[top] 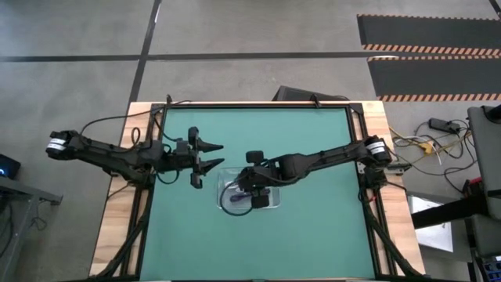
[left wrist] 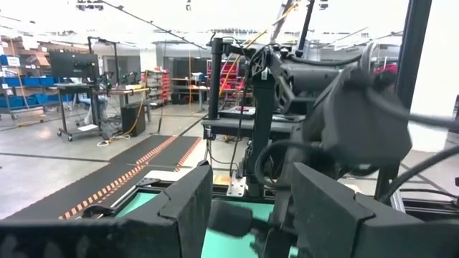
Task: Pick and place USB-C Cables
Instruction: Put the blue charger cable into the transparent bin
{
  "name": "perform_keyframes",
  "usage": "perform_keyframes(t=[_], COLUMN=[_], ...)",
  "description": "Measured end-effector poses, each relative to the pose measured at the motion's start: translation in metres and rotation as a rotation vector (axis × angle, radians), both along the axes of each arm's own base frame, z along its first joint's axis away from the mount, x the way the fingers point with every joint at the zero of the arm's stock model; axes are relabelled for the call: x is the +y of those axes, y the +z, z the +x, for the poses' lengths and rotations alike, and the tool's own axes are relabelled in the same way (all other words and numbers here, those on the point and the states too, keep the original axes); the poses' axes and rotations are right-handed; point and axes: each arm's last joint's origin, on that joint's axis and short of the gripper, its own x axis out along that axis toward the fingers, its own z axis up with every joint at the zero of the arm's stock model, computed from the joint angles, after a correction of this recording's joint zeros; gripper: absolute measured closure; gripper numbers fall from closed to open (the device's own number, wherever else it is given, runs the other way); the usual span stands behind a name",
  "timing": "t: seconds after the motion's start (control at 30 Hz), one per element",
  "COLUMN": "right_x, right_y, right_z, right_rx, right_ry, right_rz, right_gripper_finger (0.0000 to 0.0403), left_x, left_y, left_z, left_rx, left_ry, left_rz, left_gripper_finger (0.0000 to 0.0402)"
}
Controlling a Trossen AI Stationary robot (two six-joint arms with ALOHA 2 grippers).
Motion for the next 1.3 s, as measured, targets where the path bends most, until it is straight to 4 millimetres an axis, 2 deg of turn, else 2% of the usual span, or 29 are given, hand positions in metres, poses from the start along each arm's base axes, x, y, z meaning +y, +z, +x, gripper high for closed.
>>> perform_keyframes(t=[0.53,0.8,1.3], right_x=[-0.004,-0.003,-0.004], right_y=[-0.05,-0.058,-0.057], right_z=[0.017,0.02,0.019], right_rx=[0.118,0.13,0.124], right_ry=[0.0,0.0,-0.025], right_rz=[0.057,0.055,0.065], right_gripper_finger=[0.038,0.0377,0.028], left_x=[0.0,0.0,0.0], left_y=[0.0,0.0,0.0], left_z=[0.0,0.0,0.0], left_rx=[-0.002,-0.001,-0.004], left_ry=[-0.001,-0.001,-0.005], left_rz=[-0.001,-0.002,-0.025], left_gripper_finger=[0.0228,0.0228,0.0228])
